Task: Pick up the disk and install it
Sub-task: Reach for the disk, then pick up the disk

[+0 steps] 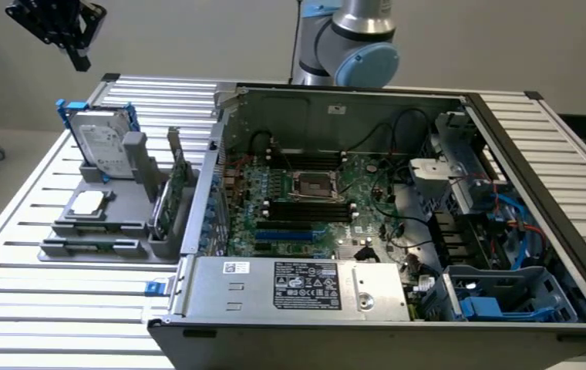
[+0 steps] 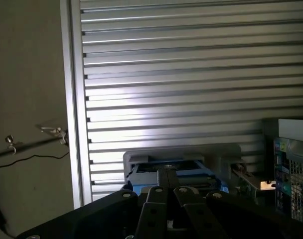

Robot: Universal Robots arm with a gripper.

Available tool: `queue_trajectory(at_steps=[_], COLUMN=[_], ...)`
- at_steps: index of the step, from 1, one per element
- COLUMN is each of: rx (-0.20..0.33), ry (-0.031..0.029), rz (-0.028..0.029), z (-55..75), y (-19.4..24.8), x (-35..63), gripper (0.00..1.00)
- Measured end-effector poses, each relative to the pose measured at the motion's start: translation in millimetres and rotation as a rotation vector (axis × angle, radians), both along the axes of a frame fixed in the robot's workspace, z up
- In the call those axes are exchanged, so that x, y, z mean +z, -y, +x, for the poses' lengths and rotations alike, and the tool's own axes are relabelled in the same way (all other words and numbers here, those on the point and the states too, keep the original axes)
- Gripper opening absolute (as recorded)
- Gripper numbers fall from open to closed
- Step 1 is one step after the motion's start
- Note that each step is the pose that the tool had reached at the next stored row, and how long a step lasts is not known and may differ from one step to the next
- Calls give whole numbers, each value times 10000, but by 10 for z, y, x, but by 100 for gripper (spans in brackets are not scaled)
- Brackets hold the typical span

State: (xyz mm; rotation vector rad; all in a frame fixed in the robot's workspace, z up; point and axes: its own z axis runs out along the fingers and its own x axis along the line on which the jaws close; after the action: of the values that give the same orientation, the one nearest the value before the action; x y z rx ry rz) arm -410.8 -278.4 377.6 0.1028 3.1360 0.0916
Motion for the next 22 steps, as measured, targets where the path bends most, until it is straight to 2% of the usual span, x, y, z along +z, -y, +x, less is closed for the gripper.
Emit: queue_trajectory(at_steps=[12, 22], rx=[54, 56], ry=[-10, -9], rz=[0, 0], z=[-51, -50], y=[19, 20], x=[72, 72], gripper=[11, 11])
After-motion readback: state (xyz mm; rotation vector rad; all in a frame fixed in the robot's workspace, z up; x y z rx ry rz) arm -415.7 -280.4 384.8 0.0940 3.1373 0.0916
